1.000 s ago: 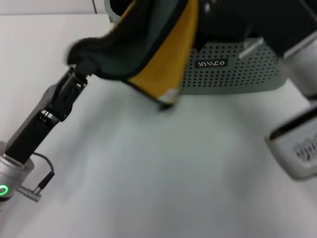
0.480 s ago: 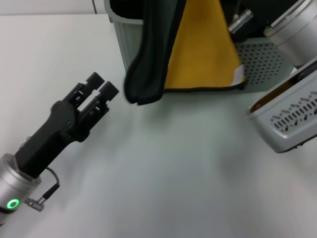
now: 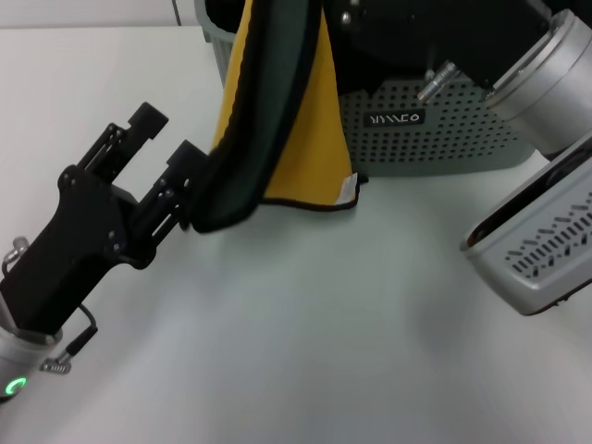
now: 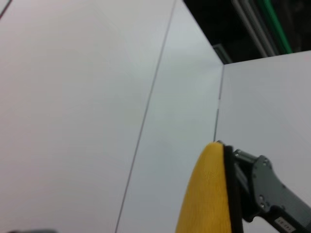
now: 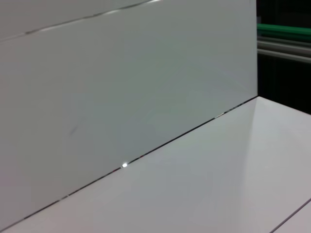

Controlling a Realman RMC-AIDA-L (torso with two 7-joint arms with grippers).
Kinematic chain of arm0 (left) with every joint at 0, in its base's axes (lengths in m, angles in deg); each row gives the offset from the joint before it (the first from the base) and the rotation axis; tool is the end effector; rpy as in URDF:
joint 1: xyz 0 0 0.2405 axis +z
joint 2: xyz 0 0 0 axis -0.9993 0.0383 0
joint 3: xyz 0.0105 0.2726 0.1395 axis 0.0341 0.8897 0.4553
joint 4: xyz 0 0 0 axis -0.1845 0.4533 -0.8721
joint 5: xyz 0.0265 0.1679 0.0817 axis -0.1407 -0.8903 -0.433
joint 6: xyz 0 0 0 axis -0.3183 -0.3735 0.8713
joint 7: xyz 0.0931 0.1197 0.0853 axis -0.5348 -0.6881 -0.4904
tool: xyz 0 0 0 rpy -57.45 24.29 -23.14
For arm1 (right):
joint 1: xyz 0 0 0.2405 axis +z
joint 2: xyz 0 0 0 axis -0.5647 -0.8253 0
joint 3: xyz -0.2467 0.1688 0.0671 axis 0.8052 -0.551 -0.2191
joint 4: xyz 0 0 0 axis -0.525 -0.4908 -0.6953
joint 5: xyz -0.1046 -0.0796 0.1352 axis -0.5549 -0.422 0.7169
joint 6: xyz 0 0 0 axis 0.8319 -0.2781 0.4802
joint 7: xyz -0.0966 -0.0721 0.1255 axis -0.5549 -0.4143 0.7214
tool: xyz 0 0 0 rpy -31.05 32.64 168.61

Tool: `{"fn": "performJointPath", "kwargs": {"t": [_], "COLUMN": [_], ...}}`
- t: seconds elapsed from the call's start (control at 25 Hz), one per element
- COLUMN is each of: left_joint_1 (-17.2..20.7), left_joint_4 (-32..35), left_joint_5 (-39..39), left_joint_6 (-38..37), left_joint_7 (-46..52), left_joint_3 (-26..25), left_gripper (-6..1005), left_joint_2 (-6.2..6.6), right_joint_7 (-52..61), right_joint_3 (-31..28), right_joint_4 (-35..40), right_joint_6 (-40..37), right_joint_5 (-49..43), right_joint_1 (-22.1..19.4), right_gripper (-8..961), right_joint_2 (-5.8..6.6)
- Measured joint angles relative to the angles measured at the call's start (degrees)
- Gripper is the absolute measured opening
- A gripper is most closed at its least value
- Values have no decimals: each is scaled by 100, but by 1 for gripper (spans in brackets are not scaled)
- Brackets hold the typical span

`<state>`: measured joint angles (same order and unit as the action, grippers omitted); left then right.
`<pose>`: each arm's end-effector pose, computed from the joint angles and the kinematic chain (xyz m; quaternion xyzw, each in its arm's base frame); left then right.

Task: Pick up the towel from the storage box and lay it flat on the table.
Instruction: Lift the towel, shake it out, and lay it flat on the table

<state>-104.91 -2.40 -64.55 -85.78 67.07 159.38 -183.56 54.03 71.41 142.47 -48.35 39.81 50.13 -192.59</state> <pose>-0.2678 0.2426 -0.0346 -0.7415 -0.1455 -0.5855 0.2935 0.0848 0.3151 -0.0257 -0.6755 -0.3967 0.3206 0.5324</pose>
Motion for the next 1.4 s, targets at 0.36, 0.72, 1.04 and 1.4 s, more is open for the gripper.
{"fn": "performJointPath", "kwargs": {"t": [0.36,0.72,1.04,1.4], "left_joint_1": [-28,-122,5,32], "left_joint_4": [493,499,439,477], "left_joint_5": [-121,233,744,847], "left_joint_6": [-25,334,481,-215], "left_joint_7": [-1175,-1586,-1621,-1615], "left_joint_3": [646,927,909,902], "left_gripper": [627,626,626,625], "left_joint_2": [-15,-12,-12,-12], "right_joint_7": [401,406,405,408], "right_joint_3": [-81,108,176,133], "right_joint_4": [-14,-160,-124,-226], "right_joint_6": [345,793,687,588], "right_joint_5": [-139,-131,-126,-139], "right_joint_1": [134,565,587,589], "right_gripper": [9,10,11,12], "right_joint_2": [-26,-74,-73,-63]}}
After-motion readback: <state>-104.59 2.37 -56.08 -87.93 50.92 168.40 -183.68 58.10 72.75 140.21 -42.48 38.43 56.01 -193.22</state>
